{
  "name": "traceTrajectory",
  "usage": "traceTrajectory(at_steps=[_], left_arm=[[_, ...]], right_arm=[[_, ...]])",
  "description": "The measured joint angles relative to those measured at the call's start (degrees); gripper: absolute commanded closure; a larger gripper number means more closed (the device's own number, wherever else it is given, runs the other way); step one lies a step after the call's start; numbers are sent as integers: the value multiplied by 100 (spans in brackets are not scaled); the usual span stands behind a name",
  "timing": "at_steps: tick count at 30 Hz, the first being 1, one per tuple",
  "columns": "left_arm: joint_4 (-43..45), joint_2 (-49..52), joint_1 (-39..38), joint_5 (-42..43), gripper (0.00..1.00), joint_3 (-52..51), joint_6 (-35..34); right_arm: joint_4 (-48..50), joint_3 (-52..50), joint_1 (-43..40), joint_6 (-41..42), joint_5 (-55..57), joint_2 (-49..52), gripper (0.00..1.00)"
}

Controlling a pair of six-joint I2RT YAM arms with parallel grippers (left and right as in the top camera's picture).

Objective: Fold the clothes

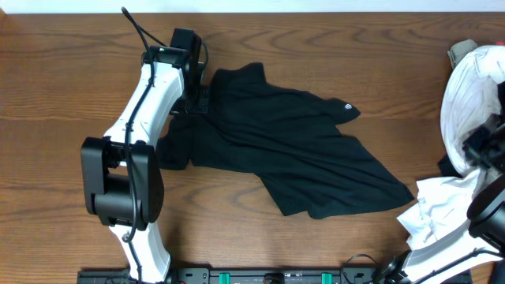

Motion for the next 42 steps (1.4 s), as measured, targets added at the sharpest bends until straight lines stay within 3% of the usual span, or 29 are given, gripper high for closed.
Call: traceTrajectory(at_steps=[7,13,16,25,27,32,39,42], left_arm=[[-118,-354,2,63,64,0,-68],[-286,-758,2,125,59,0,-70],[-302,-876,2,127,58,0,-83],[-334,-922,2,127,56,0,-85],[-332,-922,2,127,50,0,-74],[-328,-922,2,125,43,0,-74],[-455,-1191,2,466,34,0,-83],[-555,-1598,2,640,29,0,-83]], right_arm=[[-328,-201,297,-341,-772,-13,99],[42,-1552,428,-4,-35,-11,99],[-87,-1674,356,208,413,-11,99],[-1185,-334,-214,798,1976,-92,99],[-1268,-2,-219,846,2083,-240,99],[-962,402,-103,468,1419,-846,93],[-616,452,372,-83,-238,-1182,99],[66,452,448,-37,-472,-1178,99]])
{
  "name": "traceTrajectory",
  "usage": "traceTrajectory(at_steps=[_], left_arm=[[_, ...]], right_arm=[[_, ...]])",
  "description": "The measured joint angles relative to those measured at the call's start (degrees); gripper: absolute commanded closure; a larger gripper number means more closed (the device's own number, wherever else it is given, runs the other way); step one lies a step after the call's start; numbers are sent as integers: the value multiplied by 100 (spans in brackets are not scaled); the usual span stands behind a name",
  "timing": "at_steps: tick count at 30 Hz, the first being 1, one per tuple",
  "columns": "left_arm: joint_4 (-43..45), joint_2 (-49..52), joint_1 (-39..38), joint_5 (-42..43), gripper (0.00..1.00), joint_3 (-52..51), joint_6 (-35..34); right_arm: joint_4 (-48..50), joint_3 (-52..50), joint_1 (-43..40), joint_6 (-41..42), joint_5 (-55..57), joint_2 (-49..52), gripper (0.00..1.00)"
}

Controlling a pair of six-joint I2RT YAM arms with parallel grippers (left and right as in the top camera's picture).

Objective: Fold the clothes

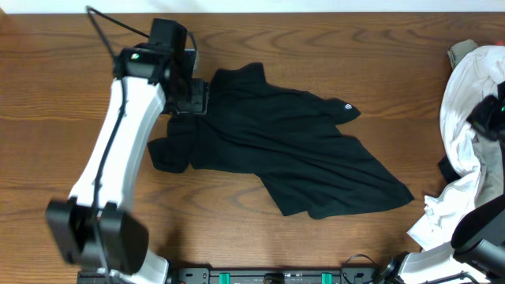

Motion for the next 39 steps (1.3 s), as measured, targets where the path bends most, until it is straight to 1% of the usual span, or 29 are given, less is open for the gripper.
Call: traceTrajectory(at_steps=[2,5,10,13,19,24,28,32,36,39], left_arm=[[-81,-358,0,83,27,0,-2],[-138,-861,0,131,26,0,-4],[-168,-1486,0,155,27,0,-4],[-170,-1694,0,162,26,0,-4],[-216,-1788,0,201,26,0,-4],[-271,-1788,0,219,26,0,-26],[-293,-1788,0,219,27,0,-42],[-295,-1788,0,219,26,0,-116],[-295,-1788,0,221,26,0,-155],[-295,-1788,0,221,26,0,-157]], right_arm=[[603,0,-72,55,-68,4,99],[1410,2,-286,221,-44,37,98],[2319,7,-745,597,208,337,98],[2782,9,-997,739,282,769,98],[3812,11,-1346,859,330,2026,99],[4319,11,-1504,896,223,2673,99],[4712,48,-1556,951,-136,2968,99],[4892,243,-1532,1003,-466,3211,99],[5084,393,-1279,1021,-809,3399,99],[5071,450,-905,929,-999,3447,99]])
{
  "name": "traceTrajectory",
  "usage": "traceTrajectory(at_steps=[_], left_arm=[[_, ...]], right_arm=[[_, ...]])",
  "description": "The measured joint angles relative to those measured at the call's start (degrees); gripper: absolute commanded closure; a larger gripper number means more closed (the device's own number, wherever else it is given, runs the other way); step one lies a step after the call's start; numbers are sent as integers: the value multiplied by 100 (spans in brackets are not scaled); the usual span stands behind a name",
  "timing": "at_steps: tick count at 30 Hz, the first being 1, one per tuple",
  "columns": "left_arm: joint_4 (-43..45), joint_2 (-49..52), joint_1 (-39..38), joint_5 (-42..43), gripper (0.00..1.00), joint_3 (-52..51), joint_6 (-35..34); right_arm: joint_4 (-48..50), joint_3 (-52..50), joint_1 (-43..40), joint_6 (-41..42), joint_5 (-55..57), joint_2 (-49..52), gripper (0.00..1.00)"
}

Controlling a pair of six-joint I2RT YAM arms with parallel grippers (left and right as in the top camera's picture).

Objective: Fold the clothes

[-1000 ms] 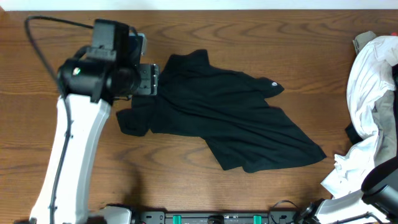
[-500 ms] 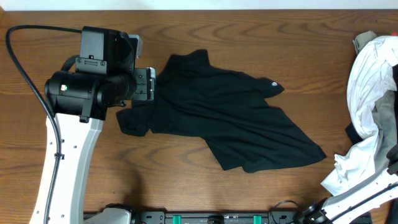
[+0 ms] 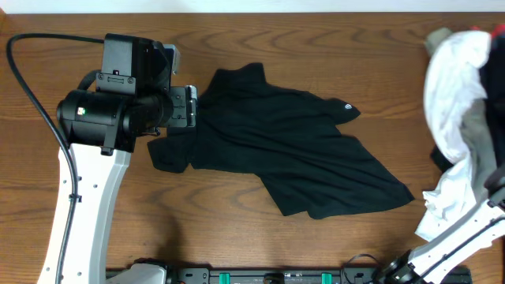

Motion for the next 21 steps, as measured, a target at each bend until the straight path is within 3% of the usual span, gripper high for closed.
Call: traceTrajectory(at_steps=[4,11,17,21], left_arm=[[-2,0,0,0,26,0,2],[-177,0,0,0,22,0,-15],[-175,0,0,-2,21,0,-15],[-146,0,0,-2,22,0,-17]], right_arm=[[-369,61,610,-120,-354,-20,99],[-1154,-146,601,-157,-857,-413,99],[-2081,-389,306,-348,-1110,-1582,99],[-2459,-337,715,-520,-1355,-2393,99]])
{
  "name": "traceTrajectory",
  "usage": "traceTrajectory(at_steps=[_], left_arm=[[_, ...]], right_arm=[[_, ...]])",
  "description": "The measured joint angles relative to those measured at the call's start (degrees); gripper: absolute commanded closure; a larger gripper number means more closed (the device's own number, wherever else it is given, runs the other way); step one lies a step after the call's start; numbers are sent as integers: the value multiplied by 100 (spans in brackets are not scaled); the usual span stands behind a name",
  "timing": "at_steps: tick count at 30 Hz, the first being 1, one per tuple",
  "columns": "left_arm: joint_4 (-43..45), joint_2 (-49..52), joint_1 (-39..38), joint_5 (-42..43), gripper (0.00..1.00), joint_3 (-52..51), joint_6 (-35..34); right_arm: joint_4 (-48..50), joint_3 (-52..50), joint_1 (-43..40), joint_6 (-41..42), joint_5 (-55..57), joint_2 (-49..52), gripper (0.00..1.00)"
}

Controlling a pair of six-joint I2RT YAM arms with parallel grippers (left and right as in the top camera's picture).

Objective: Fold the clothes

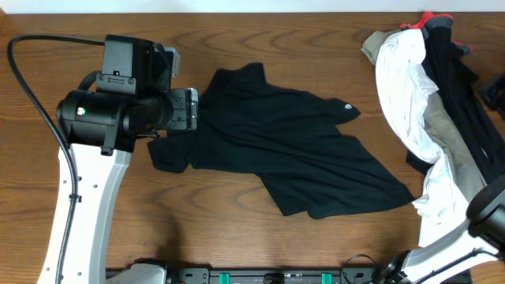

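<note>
A black T-shirt (292, 150) lies spread and wrinkled across the middle of the table, one sleeve at its left end. My left arm is raised high toward the camera. Its gripper (188, 109) hangs over the shirt's upper left corner, seen end-on, so its jaws cannot be read. At the right, a bundle of clothes (410, 95) in white, tan and black with a red bit on top hangs stretched above the table. My right gripper is hidden inside the bundle. Only the right arm's lower link (489, 217) shows.
The wooden table (71, 47) shows bare at the far left, along the back and in front of the shirt. The hanging bundle reaches down to the table's front right, close to the shirt's lower right hem. A black cable (31, 79) loops from the left arm.
The bundle at the right has moved left and spread wider, with black and tan garments now showing. The left arm has barely shifted, and the black shirt lies as before.
The left gripper was low at the shirt's upper left corner, with white clothes heaped at the right edge. Then the left arm stood higher. Later it was close under the camera, and the right bundle was up off the table. Now the bundle hangs further left.
</note>
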Motion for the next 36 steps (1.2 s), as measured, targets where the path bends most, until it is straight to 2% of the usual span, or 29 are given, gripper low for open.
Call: traceTrajectory(at_steps=[5,9,12,19,31,36], left_arm=[[-46,0,0,-2,22,0,0],[-203,0,0,0,22,0,0],[-317,0,0,0,21,0,2],[-343,0,0,0,21,0,0],[-199,0,0,0,21,0,2],[-90,0,0,0,21,0,0]], right_arm=[[61,2,1228,-195,162,63,99],[535,-31,2151,-260,1012,588,99],[896,-66,2428,-254,1788,986,99],[1294,-81,2157,-208,2944,1502,99],[874,-37,1034,72,3294,1519,99],[927,-37,667,-133,2962,1519,89]])
